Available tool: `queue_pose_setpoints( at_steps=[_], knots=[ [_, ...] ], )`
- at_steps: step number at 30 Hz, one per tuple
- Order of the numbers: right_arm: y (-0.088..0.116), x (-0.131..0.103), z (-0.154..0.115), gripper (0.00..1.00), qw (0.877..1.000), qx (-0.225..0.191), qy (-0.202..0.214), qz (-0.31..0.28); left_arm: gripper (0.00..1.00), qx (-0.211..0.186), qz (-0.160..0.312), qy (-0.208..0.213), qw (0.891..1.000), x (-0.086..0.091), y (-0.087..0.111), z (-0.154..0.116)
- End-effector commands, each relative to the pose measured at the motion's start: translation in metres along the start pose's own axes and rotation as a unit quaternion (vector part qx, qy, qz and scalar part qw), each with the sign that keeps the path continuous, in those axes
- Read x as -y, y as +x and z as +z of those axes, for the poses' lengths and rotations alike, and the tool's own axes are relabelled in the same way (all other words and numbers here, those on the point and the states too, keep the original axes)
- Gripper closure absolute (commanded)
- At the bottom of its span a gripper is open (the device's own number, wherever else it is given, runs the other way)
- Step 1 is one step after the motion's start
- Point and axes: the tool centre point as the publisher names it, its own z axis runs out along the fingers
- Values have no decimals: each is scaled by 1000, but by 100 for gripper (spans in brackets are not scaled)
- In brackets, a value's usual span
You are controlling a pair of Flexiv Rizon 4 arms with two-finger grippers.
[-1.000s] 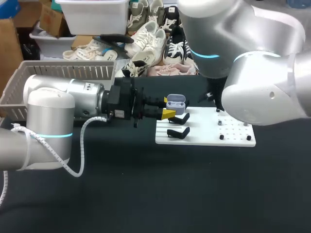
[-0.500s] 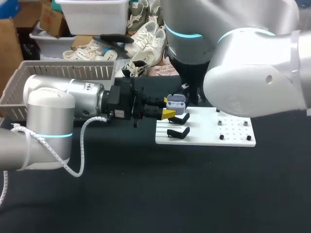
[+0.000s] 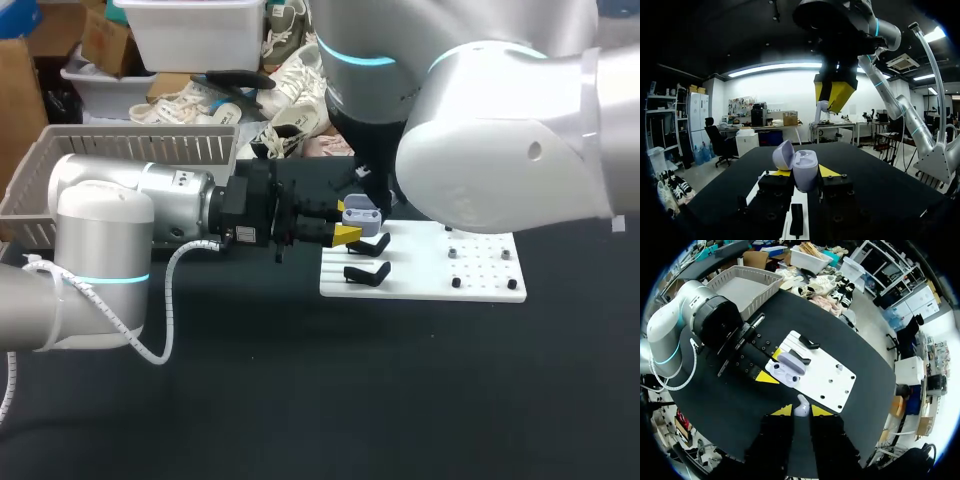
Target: Pick up each earbud case from the left stands, insert the matching earbuds, close the lid, and place the case in the box.
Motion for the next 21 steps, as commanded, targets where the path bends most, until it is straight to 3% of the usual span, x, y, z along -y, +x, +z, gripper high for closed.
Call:
queue_pose_setpoints(
  at_steps=[1, 6, 9, 14, 16, 21],
  knots=[
    [1, 0, -1, 100, 1000, 1, 1, 1, 100, 0, 1, -3, 1000, 1, 0, 1],
    [-3, -3, -2, 100, 1000, 5, 9, 2, 100, 0, 1, -3, 1000, 1, 0, 1],
    [-15, -6, -1, 100, 997, 9, 65, 35, 100, 0, 1, -3, 1000, 1, 0, 1],
    [-14, -7, 4, 100, 985, -73, 108, 111, 100, 0, 1, -3, 1000, 1, 0, 1],
    [-13, -10, 4, 100, 979, -99, 77, 157, 100, 0, 1, -3, 1000, 1, 0, 1],
    [-13, -7, 1, 100, 961, -126, 58, 240, 100, 0, 1, -3, 1000, 1, 0, 1]
  ],
)
